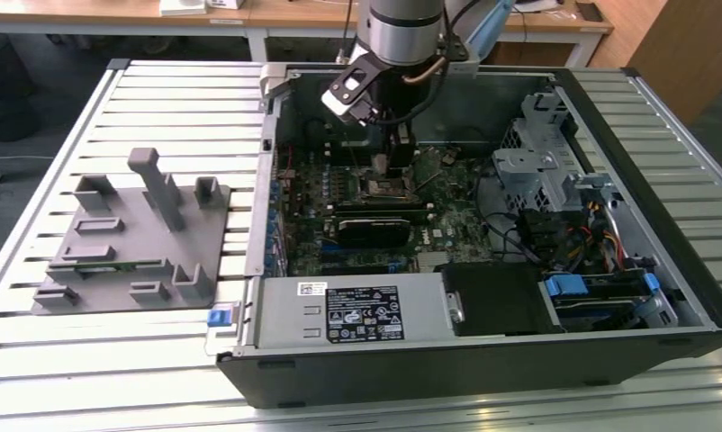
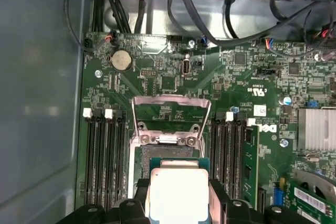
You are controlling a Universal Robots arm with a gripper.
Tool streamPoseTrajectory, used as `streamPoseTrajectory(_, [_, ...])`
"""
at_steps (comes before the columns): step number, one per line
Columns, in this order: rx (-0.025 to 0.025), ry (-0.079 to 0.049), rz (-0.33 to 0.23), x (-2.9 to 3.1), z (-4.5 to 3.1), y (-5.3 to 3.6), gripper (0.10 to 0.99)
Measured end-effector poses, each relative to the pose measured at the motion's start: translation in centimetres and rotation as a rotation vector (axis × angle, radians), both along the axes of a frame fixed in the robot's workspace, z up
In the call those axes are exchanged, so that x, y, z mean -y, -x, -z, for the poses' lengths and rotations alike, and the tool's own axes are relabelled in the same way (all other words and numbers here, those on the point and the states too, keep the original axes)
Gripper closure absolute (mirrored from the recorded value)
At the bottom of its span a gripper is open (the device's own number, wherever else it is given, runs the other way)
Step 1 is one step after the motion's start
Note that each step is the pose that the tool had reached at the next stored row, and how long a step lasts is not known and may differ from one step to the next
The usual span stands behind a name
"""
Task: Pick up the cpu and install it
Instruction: 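Place the cpu into insertion slot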
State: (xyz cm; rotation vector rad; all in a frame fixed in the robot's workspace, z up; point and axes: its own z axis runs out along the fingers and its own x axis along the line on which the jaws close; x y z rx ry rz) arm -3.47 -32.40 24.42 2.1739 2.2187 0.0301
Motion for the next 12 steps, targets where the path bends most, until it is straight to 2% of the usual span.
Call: streamPoseTrajectory(12, [-0.0001, 0.007, -0.002, -0.52, 2.01, 0.22, 0.553])
